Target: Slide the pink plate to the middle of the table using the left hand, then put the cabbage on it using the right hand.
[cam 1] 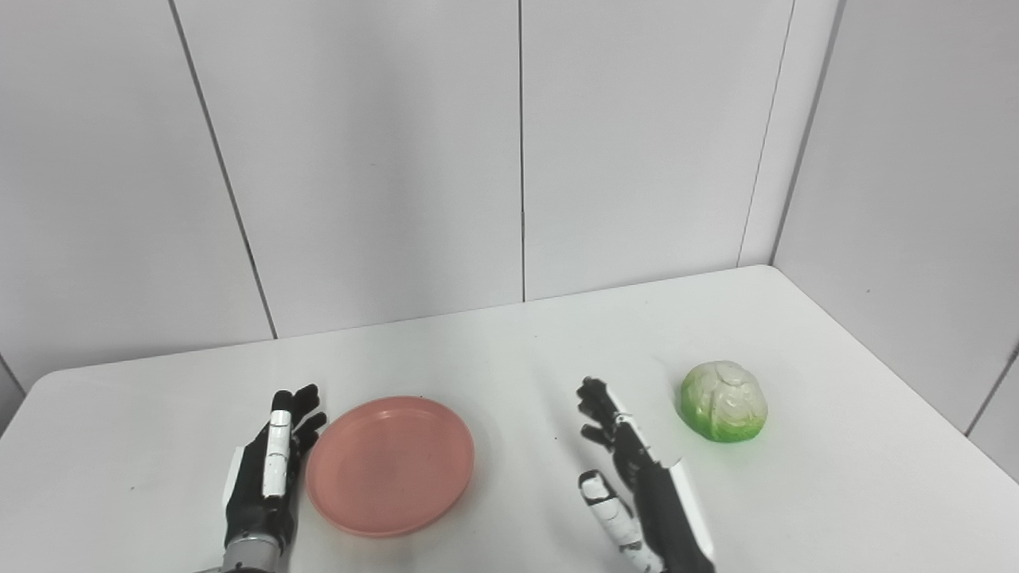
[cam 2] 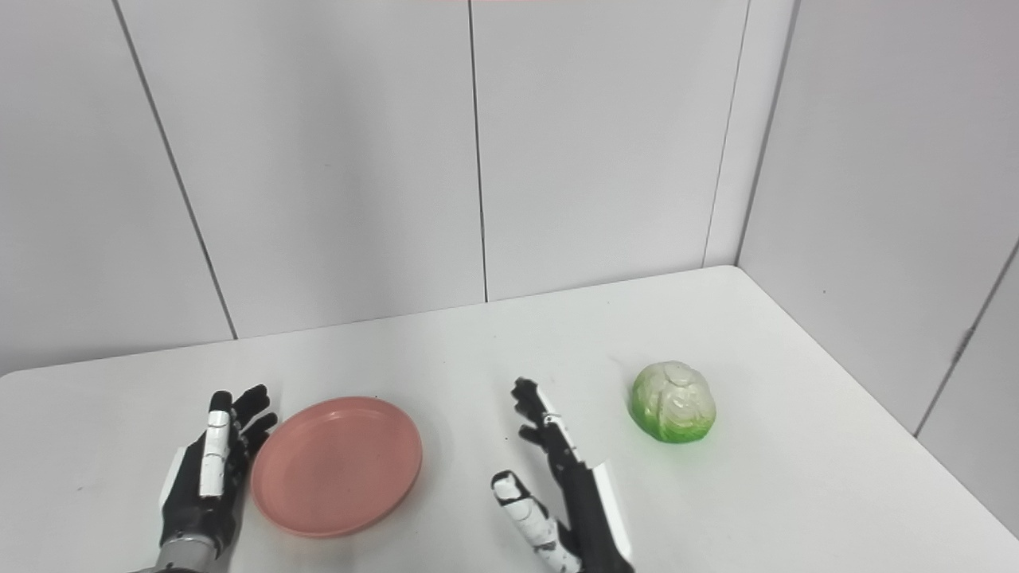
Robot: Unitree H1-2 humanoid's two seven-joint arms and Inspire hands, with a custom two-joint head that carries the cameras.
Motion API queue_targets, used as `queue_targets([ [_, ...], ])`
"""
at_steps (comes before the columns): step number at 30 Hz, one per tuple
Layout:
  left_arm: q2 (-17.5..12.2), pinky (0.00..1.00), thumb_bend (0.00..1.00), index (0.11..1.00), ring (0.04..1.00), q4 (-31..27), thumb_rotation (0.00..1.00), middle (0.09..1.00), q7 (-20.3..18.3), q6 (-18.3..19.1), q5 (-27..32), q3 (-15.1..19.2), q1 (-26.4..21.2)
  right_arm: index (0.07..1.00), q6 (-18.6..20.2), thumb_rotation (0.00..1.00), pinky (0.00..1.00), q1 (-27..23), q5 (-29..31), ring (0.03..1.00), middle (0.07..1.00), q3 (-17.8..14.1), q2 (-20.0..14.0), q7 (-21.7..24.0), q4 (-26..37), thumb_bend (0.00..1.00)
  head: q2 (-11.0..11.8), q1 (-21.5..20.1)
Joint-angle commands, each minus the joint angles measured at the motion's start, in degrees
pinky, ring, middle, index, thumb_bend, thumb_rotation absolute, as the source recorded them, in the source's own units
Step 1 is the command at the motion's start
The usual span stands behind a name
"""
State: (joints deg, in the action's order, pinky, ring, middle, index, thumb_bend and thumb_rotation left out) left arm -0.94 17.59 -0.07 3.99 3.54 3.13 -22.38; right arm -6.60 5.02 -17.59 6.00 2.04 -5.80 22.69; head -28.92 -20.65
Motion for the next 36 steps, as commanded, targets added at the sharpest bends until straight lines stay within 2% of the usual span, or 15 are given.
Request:
queue_targets([
  [1, -0.69, 0.93, 0.82, 0.777, 0.85, -0.33, 0.98, 0.883, -0.13, -0.74, 0.28, 0.34, -2.24, 0.92, 1.29, 0.95, 0.84, -2.15, -1.26, 0.883, 0.901, -1.57, -2.08, 0.97, 3.46, 0.78, -0.04, 0.03],
  [6, -0.72, 0.92, 0.81, 0.773, 0.844, -0.5, 0.98, 0.88, -0.54, -0.63, 0.11, 0.13, -2.41, 0.929, 5.94, 0.95, 0.82, -7.24, -2.84, 0.856, 0.883, -5.63, -6.51, 3.14, 6.03, 0.84, 0.04, -0.21],
  [9, -0.69, 0.95, 0.82, 0.775, 0.853, -0.26, 0.98, 0.886, -0.5, -0.6, -0.02, 0.02, -2.61, 0.935, 7.52, 0.86, 0.78, -10.27, -4.28, 0.852, 0.879, -7.74, -10.58, 4.79, 6.36, 0.86, 0.05, -0.24],
  [10, -0.72, 0.95, 0.82, 0.772, 0.854, -0.3, 0.98, 0.887, -0.34, -0.48, -0.38, -0.13, -2.62, 0.935, 9.46, 0.86, 0.8, -11.28, -6.34, 0.855, 0.877, -8.27, -11.97, 5.71, 6.47, 0.86, 0.06, -0.25],
  [11, -0.76, 0.95, 0.82, 0.77, 0.858, -0.34, 0.99, 0.889, -0.17, -0.45, -0.72, -0.28, -2.62, 0.934, 11.22, 0.87, 0.85, -12.08, -8.78, 0.884, 0.888, -8.58, -13.17, 6.56, 6.62, 0.91, 0.05, -0.23],
  [13, -0.71, 0.95, 0.81, 0.766, 0.858, -0.44, 0.99, 0.888, -0.06, -0.34, -0.74, -0.39, -2.6, 0.934, 13.72, 0.9, 0.88, -13.43, -13.96, 0.906, 0.901, -8.85, -15.61, 7.89, 6.59, 0.94, -0.03, -0.09],
  [15, -0.59, 0.97, 0.81, 0.761, 0.858, -0.44, 0.98, 0.882, -0.11, -0.18, -0.43, -0.35, -2.66, 0.924, 14.63, 0.93, 0.88, -14.83, -18.74, 0.929, 0.926, -8.95, -18.32, 8.69, 5.62, 0.96, -0.09, 0.05],
  [18, -0.62, 0.97, 0.82, 0.773, 0.865, -0.44, 0.99, 0.891, 0.01, 0.2, -0.86, -0.62, -2.75, 0.896, 14.89, 0.9, 0.85, -16.69, -22.64, 0.922, 0.921, -9.17, -21.5, 9.19, 3.21, 0.94, -0.1, 0.35],
  [20, -0.46, 0.96, 0.81, 0.771, 0.862, -1.13, 0.99, 0.895, 0.19, 0.74, -1.02, -0.8, -2.66, 0.887, 17.05, 0.89, 0.88, -18.24, -25.89, 0.933, 0.922, -9.33, -23.51, 10.88, 1.77, 0.96, -0.1, 0.35],
  [24, -0.37, 0.98, 0.81, 0.779, 0.867, -0.45, 0.98, 0.891, 0.18, 0.82, -0.55, -0.67, -2.85, 0.884, 19.28, 0.84, 0.95, -20.95, -27.49, 0.949, 0.926, -9.71, -27.23, 14.18, -1.54, 0.96, -0.42, 0.62],
  [27, -0.46, 0.94, 0.82, 0.777, 0.854, -0.65, 0.99, 0.879, 0.57, 0.59, -1.55, -1.19, -2.72, 0.884, 19.77, 0.8, 0.99, -22.39, -28.19, 0.97, 0.929, -9.52, -29.97, 16.23, -4.62, 0.97, -0.57, 0.7],
  [34, -0.02, 0.95, 0.8, 0.764, 0.847, -1.55, 0.99, 0.879, 0.44, 1.51, -1.45, -1.08, -2.48, 0.882, 21.95, 0.75, 1.0, -24.75, -30.37, 0.95, 0.917, -7.89, -32.63, 17.76, -11.4, 1.0, -1.08, 0.98],
  [36, 0.08, 0.95, 0.8, 0.771, 0.852, -1.63, 0.98, 0.886, 0.29, 1.83, -1.13, -0.94, -2.47, 0.88, 22.41, 0.75, 0.97, -25.29, -31.62, 0.935, 0.909, -7.01, -33.04, 17.44, -13.43, 1.0, -1.19, 1.14],
])
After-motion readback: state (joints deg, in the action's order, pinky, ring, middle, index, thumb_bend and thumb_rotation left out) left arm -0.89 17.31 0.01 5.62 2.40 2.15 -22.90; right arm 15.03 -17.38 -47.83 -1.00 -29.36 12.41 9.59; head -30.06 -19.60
